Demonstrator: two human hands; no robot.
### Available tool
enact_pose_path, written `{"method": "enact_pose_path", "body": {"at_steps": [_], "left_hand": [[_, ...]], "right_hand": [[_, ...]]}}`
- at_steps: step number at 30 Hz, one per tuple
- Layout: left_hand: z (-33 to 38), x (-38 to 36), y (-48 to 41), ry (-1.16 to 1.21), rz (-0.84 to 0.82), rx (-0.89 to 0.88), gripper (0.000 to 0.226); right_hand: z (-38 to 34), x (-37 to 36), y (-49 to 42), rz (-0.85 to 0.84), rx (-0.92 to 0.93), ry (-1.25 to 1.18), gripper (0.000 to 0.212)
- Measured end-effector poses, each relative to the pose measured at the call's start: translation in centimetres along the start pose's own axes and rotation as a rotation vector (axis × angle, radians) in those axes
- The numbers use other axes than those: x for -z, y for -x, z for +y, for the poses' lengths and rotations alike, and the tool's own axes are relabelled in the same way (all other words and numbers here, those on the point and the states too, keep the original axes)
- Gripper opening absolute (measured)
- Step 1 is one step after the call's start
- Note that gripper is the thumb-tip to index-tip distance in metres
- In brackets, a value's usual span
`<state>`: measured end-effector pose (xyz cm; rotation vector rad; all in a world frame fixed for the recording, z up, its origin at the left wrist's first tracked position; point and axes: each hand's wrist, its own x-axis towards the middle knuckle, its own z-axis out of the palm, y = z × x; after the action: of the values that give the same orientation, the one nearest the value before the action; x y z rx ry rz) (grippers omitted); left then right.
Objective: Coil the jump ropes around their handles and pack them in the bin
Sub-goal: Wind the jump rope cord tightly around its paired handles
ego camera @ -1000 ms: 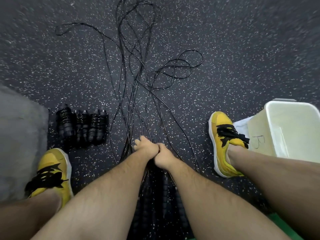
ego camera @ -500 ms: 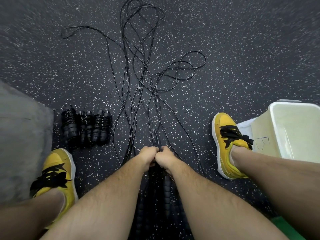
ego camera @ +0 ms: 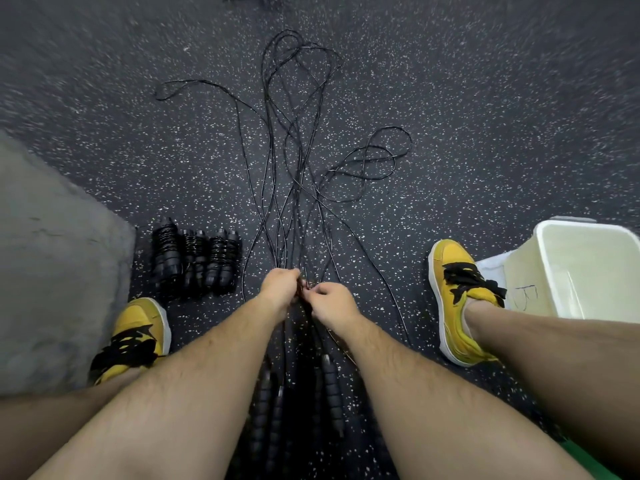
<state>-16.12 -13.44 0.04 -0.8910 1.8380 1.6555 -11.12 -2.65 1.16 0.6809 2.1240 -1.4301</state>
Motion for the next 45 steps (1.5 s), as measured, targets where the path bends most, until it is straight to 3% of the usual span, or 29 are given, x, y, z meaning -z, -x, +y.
{"method": "enact_pose_path", "body": {"at_steps": [5,9,12,14,16,18,21,24,29,31,34,38,41,43,45], "left_hand": [[-0.2,0.8,0.7,-0.121,0.020,-0.011,0.011],[-0.3,0.2,1.8,-0.673,0.256,-0.202,0.038],[-0.4,-1.0,1.9,-0.780,0.214,-0.310,0.043],[-0.7,-1.8,1.9,-0.915,0.297,-0.336,0.042],[-1.0,-2.3,1.8,-1.018,0.382,-0.410,0.040],[-1.7,-3.2,1.3,-1.048,0.323,-0.420,0.039],[-2.7,-4.8,0.5,-1.051,0.106,-0.369,0.029],[-3.5,-6.3,0.0,-1.046,-0.053,-0.337,0.020],[-3.6,-7.3,-0.7,-0.939,-0.144,-0.225,0.005],[-3.3,-7.4,-0.6,-0.886,-0.162,-0.194,0.004],[-3.0,-7.4,-0.4,-0.860,-0.199,-0.169,0.010],[-3.2,-7.8,-0.1,-0.806,-0.274,-0.142,0.012],[-3.1,-7.9,0.2,-0.745,-0.234,-0.139,0.007],[-2.3,-7.7,0.1,-0.732,-0.139,-0.136,0.014],[-1.4,-7.4,-0.5,-0.541,-0.073,-0.066,0.033]], "right_hand": [[0.3,0.9,1.5,-0.020,-0.022,-0.010,0.025],[0.0,1.7,2.3,-0.079,0.001,0.055,0.018],[0.2,2.3,1.8,-0.166,-0.005,0.216,0.023],[1.0,3.0,0.5,-0.095,0.014,0.376,0.015],[2.2,4.5,-0.8,0.029,-0.011,0.593,0.039],[3.6,6.2,-1.8,0.058,-0.105,0.717,0.053],[5.4,7.9,-3.4,-0.024,-0.224,0.752,0.058],[6.1,8.0,-4.9,-0.035,-0.228,0.733,0.059],[5.6,7.2,-6.6,0.144,-0.227,0.577,0.063],[5.7,6.8,-6.8,0.150,-0.260,0.492,0.071],[6.1,6.0,-7.0,0.104,-0.280,0.552,0.072],[6.4,5.6,-7.2,0.063,-0.307,0.707,0.050],[6.3,5.9,-6.8,-0.003,-0.214,0.759,0.030],[6.0,6.7,-6.2,-0.020,-0.119,0.585,0.023],[5.1,7.8,-5.0,-0.136,-0.093,0.332,0.015]]}}
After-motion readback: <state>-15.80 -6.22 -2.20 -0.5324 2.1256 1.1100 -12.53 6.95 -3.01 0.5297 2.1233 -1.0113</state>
